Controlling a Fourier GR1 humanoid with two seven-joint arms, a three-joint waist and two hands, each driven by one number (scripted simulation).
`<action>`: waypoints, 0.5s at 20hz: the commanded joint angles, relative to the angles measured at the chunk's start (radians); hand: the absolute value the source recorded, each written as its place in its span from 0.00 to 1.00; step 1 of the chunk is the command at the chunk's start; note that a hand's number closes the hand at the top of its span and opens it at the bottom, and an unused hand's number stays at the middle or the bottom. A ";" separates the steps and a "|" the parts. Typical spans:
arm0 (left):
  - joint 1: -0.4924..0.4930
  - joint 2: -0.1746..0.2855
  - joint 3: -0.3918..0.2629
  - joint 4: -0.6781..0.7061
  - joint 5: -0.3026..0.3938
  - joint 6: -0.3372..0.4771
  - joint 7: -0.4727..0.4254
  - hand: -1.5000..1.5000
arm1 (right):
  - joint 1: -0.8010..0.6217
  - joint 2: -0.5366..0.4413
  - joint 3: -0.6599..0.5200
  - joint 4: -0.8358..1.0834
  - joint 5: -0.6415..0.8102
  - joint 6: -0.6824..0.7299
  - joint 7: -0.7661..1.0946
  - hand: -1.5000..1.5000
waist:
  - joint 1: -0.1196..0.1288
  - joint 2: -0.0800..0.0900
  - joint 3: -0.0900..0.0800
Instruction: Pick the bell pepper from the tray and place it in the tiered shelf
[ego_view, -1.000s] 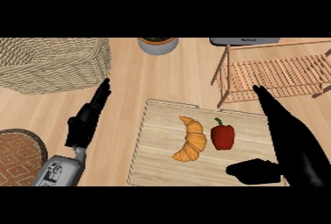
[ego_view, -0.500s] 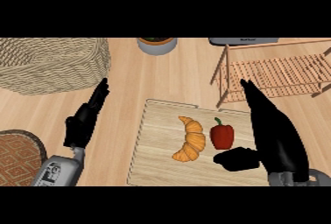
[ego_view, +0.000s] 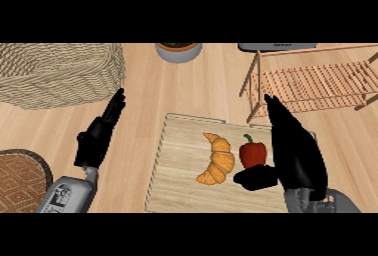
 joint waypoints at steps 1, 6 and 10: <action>-0.002 0.000 0.017 0.013 0.009 -0.021 -0.016 0.50 | 0.002 0.060 0.001 0.024 0.043 0.055 0.179 0.00 | 0.000 0.001 0.000; 0.007 -0.003 0.000 -0.006 -0.019 -0.017 0.009 0.50 | -0.037 0.135 -0.032 0.112 0.080 0.074 0.150 0.00 | 0.006 0.003 0.000; 0.039 0.006 0.016 -0.037 -0.015 -0.020 0.011 0.50 | 0.056 0.128 -0.044 0.107 0.115 0.082 0.096 0.00 | 0.003 0.001 0.001</action>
